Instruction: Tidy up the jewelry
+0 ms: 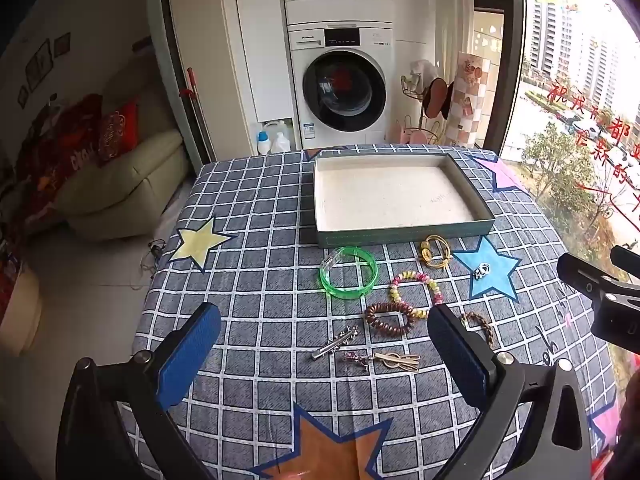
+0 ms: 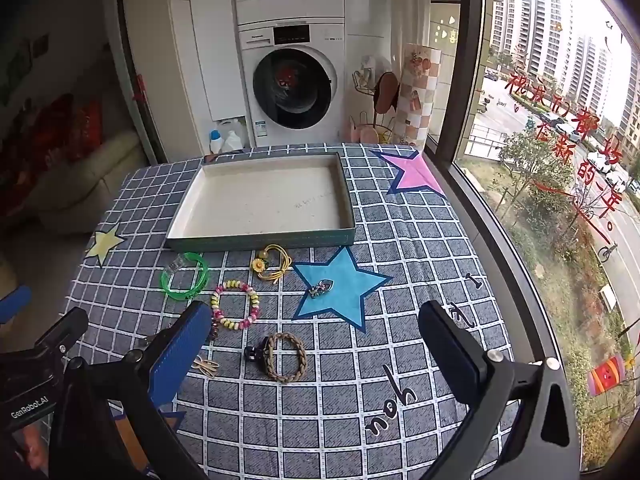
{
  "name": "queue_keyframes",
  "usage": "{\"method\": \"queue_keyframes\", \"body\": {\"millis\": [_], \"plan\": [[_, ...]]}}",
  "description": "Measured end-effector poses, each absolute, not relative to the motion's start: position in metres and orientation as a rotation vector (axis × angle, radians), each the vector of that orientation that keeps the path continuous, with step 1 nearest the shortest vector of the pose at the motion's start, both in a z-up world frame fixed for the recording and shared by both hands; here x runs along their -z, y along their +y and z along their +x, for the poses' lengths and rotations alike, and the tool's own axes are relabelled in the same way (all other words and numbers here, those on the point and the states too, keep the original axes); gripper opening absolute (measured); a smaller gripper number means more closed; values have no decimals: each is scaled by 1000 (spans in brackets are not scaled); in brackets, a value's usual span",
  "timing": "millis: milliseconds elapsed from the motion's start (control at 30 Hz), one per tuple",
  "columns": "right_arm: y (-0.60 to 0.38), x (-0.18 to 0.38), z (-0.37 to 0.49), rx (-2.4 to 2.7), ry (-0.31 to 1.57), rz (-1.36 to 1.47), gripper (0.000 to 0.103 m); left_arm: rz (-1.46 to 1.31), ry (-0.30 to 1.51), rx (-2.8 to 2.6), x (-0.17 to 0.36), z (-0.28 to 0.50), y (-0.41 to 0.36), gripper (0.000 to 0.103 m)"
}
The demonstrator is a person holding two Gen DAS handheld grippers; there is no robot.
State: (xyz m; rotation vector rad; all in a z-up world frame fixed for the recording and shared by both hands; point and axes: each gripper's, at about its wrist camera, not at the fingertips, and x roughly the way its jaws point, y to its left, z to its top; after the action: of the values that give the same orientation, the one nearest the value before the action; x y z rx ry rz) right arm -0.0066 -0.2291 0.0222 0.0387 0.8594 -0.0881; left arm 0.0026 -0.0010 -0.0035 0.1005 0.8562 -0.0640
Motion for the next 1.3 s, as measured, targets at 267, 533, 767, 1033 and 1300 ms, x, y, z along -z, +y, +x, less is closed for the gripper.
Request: {"method": "queue_keyframes", "body": {"millis": [267, 533, 767, 1033, 1300], "plan": [[-230, -22, -6, 87, 856, 52, 103, 79, 851, 74, 5, 1, -4, 103], [-228, -22, -4, 81, 855, 53, 103, 71, 836, 71, 4, 1, -1, 103], [-230, -21, -3, 82, 852, 52, 103, 72, 824, 66, 3, 1, -1, 103], [-229, -22, -3, 81, 850, 51, 103, 71, 818, 67, 3, 1, -1, 103], [-227, -23, 0, 82, 845, 50, 103, 72, 816, 68, 3, 1, -1, 103]]}}
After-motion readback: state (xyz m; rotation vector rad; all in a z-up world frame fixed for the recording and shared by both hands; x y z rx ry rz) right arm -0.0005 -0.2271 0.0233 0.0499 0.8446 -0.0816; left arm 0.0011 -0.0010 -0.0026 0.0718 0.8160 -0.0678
